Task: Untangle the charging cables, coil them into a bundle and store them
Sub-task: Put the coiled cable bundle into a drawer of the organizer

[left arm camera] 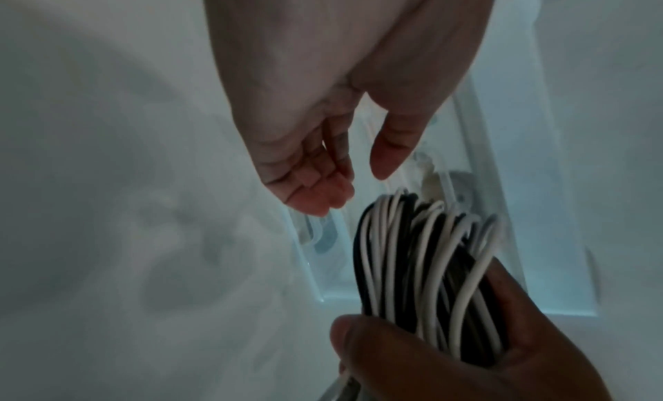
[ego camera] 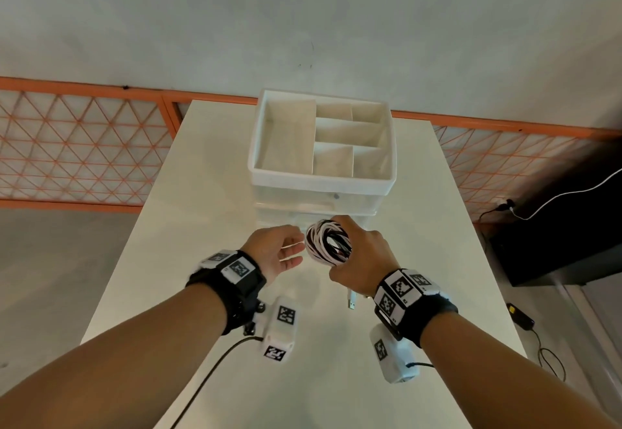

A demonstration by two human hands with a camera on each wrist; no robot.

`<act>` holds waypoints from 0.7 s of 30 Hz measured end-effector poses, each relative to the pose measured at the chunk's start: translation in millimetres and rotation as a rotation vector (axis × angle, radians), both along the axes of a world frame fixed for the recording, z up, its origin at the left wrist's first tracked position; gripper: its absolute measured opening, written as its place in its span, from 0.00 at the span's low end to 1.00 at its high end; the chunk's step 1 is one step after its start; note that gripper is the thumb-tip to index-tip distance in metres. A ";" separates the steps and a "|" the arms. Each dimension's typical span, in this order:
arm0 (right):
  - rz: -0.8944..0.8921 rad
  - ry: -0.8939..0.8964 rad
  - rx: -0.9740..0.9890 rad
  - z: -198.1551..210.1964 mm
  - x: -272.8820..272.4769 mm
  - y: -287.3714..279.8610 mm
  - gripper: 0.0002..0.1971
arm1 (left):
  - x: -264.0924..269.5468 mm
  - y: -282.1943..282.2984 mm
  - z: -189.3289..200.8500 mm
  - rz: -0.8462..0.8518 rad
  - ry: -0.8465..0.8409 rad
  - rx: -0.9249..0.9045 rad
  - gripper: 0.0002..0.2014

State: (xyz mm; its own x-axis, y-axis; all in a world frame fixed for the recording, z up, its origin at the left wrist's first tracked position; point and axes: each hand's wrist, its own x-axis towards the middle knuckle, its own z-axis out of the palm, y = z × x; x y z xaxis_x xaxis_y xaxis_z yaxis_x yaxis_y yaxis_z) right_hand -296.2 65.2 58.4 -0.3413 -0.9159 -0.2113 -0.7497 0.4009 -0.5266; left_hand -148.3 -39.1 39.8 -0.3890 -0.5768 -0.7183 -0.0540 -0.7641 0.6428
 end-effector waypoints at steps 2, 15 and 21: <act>-0.011 -0.012 0.011 -5.0 -2.8 -0.9 0.40 | -13.9 -2.5 -5.0 0.038 -0.005 0.032 0.05; -0.039 -0.062 0.060 -7.3 -18.3 21.7 0.39 | -28.4 3.6 -12.1 0.154 0.119 0.178 0.16; 0.001 -0.071 -0.019 18.9 -16.5 23.8 0.39 | -1.8 31.7 -21.1 0.024 0.004 0.189 0.14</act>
State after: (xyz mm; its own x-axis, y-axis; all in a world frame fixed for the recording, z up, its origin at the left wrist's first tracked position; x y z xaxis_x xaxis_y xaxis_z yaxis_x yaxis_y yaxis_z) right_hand -312.7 88.9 77.3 -0.3248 -0.9204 -0.2177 -0.7104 0.3894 -0.5862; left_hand -150.1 -7.5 18.7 -0.3800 -0.4413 -0.8129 -0.0317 -0.8721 0.4883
